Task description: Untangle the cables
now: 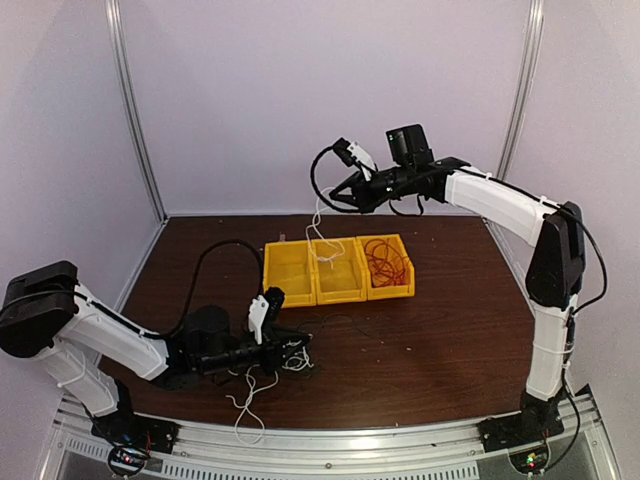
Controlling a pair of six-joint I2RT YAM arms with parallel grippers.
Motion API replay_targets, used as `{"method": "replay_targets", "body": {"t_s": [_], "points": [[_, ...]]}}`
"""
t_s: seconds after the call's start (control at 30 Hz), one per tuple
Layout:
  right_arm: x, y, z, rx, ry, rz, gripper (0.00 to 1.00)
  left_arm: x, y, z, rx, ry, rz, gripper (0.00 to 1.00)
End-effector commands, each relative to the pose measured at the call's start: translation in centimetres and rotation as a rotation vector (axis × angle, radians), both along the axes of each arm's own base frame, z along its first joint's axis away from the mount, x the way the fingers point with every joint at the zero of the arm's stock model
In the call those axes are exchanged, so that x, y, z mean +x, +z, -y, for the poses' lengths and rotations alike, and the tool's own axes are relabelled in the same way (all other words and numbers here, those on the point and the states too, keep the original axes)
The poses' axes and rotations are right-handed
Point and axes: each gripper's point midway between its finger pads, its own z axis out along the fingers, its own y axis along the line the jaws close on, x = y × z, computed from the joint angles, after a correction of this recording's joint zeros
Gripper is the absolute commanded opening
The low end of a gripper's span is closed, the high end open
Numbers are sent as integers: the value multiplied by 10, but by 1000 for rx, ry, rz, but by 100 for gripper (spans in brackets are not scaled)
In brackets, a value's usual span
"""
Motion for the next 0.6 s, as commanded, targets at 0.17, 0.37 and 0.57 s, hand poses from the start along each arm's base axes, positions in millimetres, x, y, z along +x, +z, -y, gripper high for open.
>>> {"method": "replay_targets", "body": {"t_s": [0.17,0.37,0.57], "points": [[3,16,9,-28,-44,55,0,0,7,0,-27,5,17,13],[6,-15,8,-56,-44,13,0,0,7,0,-26,5,14,13],[11,-44,5,-83,-40,-30,0,-2,5,-3,-29,7,6,14]]}}
